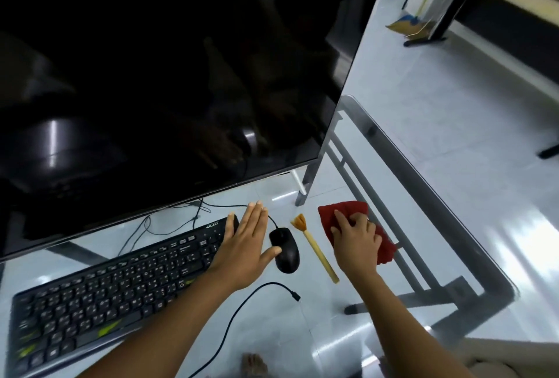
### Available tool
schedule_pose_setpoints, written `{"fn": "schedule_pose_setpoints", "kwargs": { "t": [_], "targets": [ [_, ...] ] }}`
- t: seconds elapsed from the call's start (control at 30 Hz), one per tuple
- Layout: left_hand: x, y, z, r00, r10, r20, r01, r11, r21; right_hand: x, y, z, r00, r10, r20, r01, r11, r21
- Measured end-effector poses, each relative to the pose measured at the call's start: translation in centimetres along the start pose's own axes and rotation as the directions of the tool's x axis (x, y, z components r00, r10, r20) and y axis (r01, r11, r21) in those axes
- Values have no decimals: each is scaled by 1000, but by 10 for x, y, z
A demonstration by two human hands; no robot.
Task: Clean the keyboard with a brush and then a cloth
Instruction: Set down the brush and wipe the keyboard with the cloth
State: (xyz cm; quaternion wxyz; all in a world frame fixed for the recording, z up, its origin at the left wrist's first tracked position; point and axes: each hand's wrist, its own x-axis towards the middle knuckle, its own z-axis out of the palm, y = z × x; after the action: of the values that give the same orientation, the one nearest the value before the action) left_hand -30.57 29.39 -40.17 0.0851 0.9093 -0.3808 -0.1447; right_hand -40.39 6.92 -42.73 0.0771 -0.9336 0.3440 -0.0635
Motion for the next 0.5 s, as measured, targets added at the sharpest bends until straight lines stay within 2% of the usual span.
{"fn": "schedule_pose_setpoints", "kwargs": {
  "t": [0.13, 0.27, 0.33, 0.4, 0.47, 0.5],
  "targets": [
    [-25, -25, 4, 994, -104, -35, 103, 995, -16, 11, -4, 3, 999, -33, -8, 33, 998, 52],
    [-51, -51, 6, 981, -186, -48, 183, 982, -43, 27, -16, -8, 987, 78, 140, -112, 959, 259],
    [-67, -65, 3, 973, -218, -82, 212, 974, -78, 26, -39, -26, 992, 50, 119, -85, 950, 301],
    [-84, -79, -1, 964, -247, -101, 239, 967, -84, 13, -74, -43, 990, -118, 74, 81, 921, 380],
    [-99, -93, -4, 952, -284, -114, 273, 956, -104, -9, -114, -50, 947, -320, 20, 289, 877, 383],
    [-106, -100, -4, 946, -305, -105, 293, 949, -117, -22, -132, -49, 930, -368, 9, 333, 851, 406]
  ]
}}
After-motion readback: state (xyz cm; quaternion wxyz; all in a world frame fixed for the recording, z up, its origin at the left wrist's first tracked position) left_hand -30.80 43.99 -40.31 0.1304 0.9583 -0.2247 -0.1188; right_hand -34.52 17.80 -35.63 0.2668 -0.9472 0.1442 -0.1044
